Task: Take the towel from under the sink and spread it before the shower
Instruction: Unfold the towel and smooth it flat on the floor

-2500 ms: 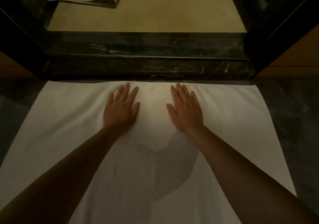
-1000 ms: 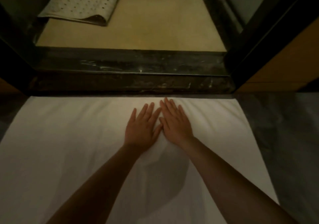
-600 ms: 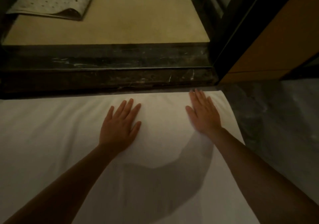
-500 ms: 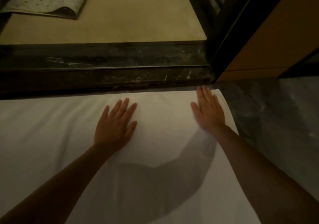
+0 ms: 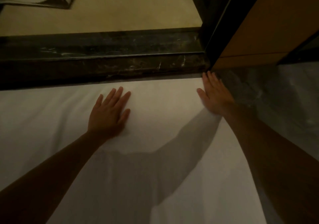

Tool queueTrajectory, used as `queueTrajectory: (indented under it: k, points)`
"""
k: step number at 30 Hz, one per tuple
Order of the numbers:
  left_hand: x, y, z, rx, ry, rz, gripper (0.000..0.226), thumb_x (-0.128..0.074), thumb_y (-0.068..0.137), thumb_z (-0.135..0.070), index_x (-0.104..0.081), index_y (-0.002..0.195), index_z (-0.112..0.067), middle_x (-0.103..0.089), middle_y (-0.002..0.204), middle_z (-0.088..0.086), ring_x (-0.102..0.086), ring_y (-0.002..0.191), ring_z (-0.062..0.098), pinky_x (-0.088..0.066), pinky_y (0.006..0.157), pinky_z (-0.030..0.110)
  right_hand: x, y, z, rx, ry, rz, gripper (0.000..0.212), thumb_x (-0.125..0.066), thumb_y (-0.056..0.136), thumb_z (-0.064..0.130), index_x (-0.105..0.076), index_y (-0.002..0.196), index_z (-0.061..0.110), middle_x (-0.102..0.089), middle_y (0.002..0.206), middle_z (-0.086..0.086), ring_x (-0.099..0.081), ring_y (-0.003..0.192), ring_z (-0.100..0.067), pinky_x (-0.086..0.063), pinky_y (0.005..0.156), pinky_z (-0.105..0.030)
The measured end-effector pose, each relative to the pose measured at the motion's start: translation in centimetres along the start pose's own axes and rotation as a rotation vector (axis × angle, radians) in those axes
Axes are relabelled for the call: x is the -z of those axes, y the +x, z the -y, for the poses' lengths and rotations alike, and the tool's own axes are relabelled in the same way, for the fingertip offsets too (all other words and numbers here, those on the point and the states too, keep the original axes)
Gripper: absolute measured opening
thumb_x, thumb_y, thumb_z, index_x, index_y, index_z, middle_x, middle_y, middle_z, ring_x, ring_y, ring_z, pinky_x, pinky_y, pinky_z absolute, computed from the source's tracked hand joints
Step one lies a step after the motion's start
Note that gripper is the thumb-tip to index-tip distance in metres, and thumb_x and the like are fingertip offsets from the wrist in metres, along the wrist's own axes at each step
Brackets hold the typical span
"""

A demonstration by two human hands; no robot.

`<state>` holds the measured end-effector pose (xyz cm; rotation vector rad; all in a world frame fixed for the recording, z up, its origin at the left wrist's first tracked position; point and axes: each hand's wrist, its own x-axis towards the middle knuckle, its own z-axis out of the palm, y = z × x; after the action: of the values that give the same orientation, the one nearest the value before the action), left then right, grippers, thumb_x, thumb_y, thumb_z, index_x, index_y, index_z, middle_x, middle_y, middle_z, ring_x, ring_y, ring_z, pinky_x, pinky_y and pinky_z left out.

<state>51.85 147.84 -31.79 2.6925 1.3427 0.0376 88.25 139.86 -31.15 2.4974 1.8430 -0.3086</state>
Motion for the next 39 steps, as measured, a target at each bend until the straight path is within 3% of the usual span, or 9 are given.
queueTrajectory:
  k: [3,9,15,18,21,24,27,32,39]
  points:
    - [0.2,-0.1,-0.1,0.003,0.027,0.030,0.058,-0.009,0.096,-0.051,-0.004,0.150,-0.030,-0.005,0.159,0.002,-0.002,0.145,0.019,-0.004,0.117,0.047,1.7,-0.5,0.7,0.007,-0.070,0.041,0.067,-0.016,0.099,0.049,0.004,0.151,0.012,0.006,0.160,-0.008,0.007,0.146,-0.020,0.004,0.117,-0.036]
    - [0.7,-2.7,-4.0,0.047,0.004,-0.025,0.057,-0.013,0.098,-0.045,-0.008,0.151,-0.023,-0.007,0.159,0.004,-0.002,0.145,0.018,0.003,0.116,0.044,2.2,-9.9,5.4,-0.004,0.132,-0.223,0.067,-0.014,0.097,0.049,-0.003,0.152,0.012,-0.002,0.160,-0.008,0.001,0.147,-0.020,0.003,0.116,-0.032]
    - [-0.9,-11.6,-16.6,-0.116,-0.192,-0.054,0.055,-0.030,0.093,-0.036,-0.039,0.143,-0.014,-0.033,0.150,0.010,-0.032,0.138,0.028,-0.024,0.112,0.051,-1.5,-23.9,7.1,-0.168,0.187,-0.129,0.068,-0.016,0.094,0.047,-0.010,0.151,0.009,-0.011,0.158,-0.011,-0.008,0.146,-0.022,-0.012,0.119,-0.040]
    - [-2.2,-16.6,-21.8,-0.237,-0.179,0.038,0.054,-0.030,0.093,-0.037,-0.043,0.141,-0.015,-0.034,0.150,0.008,-0.030,0.139,0.027,-0.022,0.110,0.051,-3.4,-29.4,8.4,-0.253,0.227,-0.146,0.063,-0.017,0.096,0.043,-0.013,0.149,0.009,-0.016,0.156,-0.012,-0.012,0.145,-0.025,-0.017,0.117,-0.044]
    - [-3.2,-20.4,-24.7,-0.326,-0.086,0.158,0.056,-0.024,0.095,-0.041,-0.041,0.141,-0.014,-0.027,0.152,0.008,-0.024,0.141,0.027,-0.017,0.109,0.050,-5.2,-33.7,8.4,-0.302,0.235,-0.064,0.063,-0.013,0.096,0.043,-0.003,0.150,0.012,-0.001,0.158,-0.006,-0.001,0.147,-0.020,-0.009,0.119,-0.041]
    - [-3.4,-21.6,-25.6,-0.298,-0.056,0.194,0.058,-0.015,0.097,-0.044,-0.029,0.146,-0.015,-0.022,0.155,0.008,-0.019,0.143,0.027,-0.015,0.110,0.051,-5.9,-35.7,7.1,-0.264,0.193,-0.051,0.062,-0.021,0.097,0.041,-0.012,0.150,0.011,-0.009,0.158,-0.007,-0.006,0.147,-0.021,-0.009,0.119,-0.041]
    - [-3.2,-21.7,-25.9,-0.274,-0.053,0.200,0.059,-0.023,0.095,-0.045,-0.028,0.147,-0.016,-0.022,0.155,0.008,-0.019,0.143,0.026,-0.015,0.110,0.051,-5.9,-36.3,5.6,-0.201,0.161,-0.061,0.063,-0.027,0.096,0.042,-0.017,0.150,0.010,-0.013,0.158,-0.008,-0.008,0.147,-0.021,-0.010,0.118,-0.040]
    - [-2.9,-22.3,-27.6,-0.271,-0.063,0.235,0.060,-0.027,0.093,-0.044,-0.029,0.146,-0.016,-0.023,0.154,0.008,-0.019,0.143,0.025,-0.020,0.114,0.053,-6.0,-37.1,3.7,-0.198,0.159,-0.068,0.065,-0.025,0.096,0.044,-0.015,0.150,0.010,-0.010,0.159,-0.008,-0.006,0.147,-0.019,-0.010,0.118,-0.040]
    - [-2.1,-23.3,-30.8,-0.334,-0.051,0.225,0.058,-0.025,0.096,-0.040,-0.028,0.146,-0.014,-0.023,0.155,0.006,-0.008,0.144,0.020,-0.012,0.117,0.047,-5.8,-37.8,2.5,-0.250,0.131,-0.088,0.063,-0.019,0.094,0.039,-0.023,0.148,0.005,-0.017,0.156,-0.013,-0.017,0.144,-0.027,-0.014,0.116,-0.043]
